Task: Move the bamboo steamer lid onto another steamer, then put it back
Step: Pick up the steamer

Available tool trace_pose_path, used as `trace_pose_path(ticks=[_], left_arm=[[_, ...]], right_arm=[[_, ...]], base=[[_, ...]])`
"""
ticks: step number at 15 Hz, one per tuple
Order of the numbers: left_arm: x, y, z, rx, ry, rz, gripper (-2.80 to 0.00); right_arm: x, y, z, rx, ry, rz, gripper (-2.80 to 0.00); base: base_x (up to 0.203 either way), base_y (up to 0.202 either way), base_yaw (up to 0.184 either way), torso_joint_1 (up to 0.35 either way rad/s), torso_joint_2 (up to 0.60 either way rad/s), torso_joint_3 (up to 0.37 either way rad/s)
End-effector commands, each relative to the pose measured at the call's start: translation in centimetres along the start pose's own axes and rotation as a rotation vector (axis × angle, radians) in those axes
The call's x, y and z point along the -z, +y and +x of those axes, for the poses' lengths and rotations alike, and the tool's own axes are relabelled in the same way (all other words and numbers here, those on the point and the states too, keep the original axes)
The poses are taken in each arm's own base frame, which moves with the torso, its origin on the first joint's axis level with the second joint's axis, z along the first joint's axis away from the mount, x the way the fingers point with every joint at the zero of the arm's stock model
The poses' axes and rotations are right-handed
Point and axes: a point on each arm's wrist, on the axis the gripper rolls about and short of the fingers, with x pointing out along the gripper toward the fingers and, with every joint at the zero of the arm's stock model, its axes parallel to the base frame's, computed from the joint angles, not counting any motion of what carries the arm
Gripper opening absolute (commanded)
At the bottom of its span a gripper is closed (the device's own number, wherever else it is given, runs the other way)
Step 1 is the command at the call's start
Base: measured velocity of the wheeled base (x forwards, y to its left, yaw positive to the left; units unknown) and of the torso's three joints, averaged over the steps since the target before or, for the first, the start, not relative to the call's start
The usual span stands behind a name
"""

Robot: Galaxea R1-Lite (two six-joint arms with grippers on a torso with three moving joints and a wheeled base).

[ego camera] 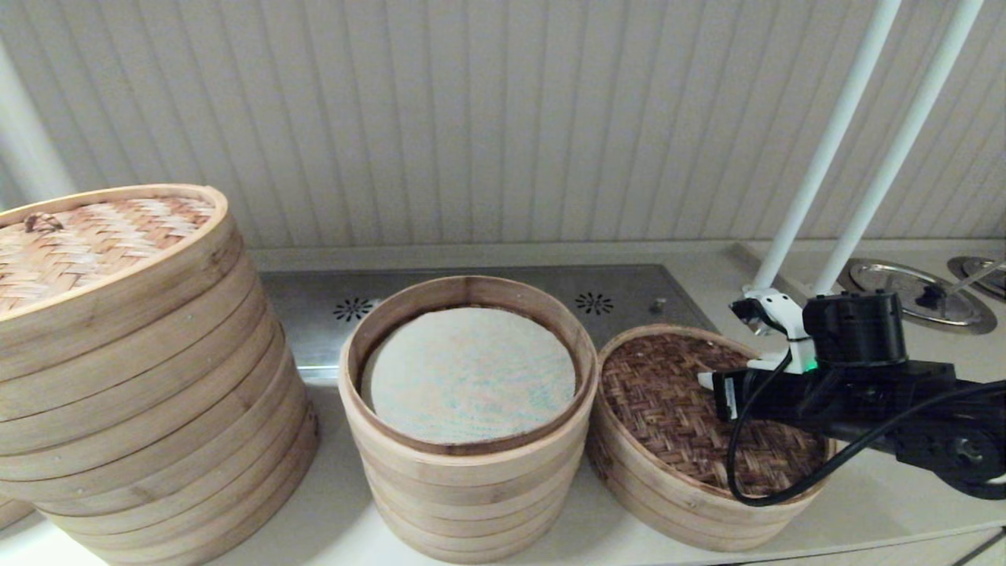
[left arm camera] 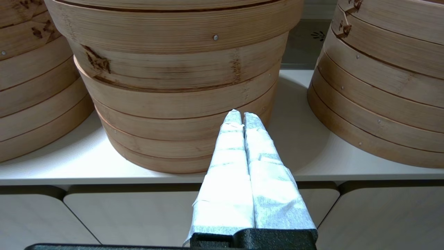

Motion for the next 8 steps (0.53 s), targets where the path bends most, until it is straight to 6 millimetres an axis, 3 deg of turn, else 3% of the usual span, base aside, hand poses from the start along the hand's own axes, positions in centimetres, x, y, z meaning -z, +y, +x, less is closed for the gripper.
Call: trace_pose_path(ticks=[1, 8], left_arm=[[0.0, 0.0, 0.0, -0.001, 0.000, 0.000, -2.80], [0.0, 0.0, 0.0, -0.001, 0.000, 0.000, -2.80]], right_arm=[[-0.1, 0.1, -0.1, -0.002, -0.007, 0.001, -2.80], [-1.7, 0.3, -1.4, -0.005, -0.082, 0.020, -2.80]], base=[[0.000, 0.000, 0.000, 0.000, 0.00, 0.000], [0.000, 0.000, 0.000, 0.000, 0.00, 0.000]])
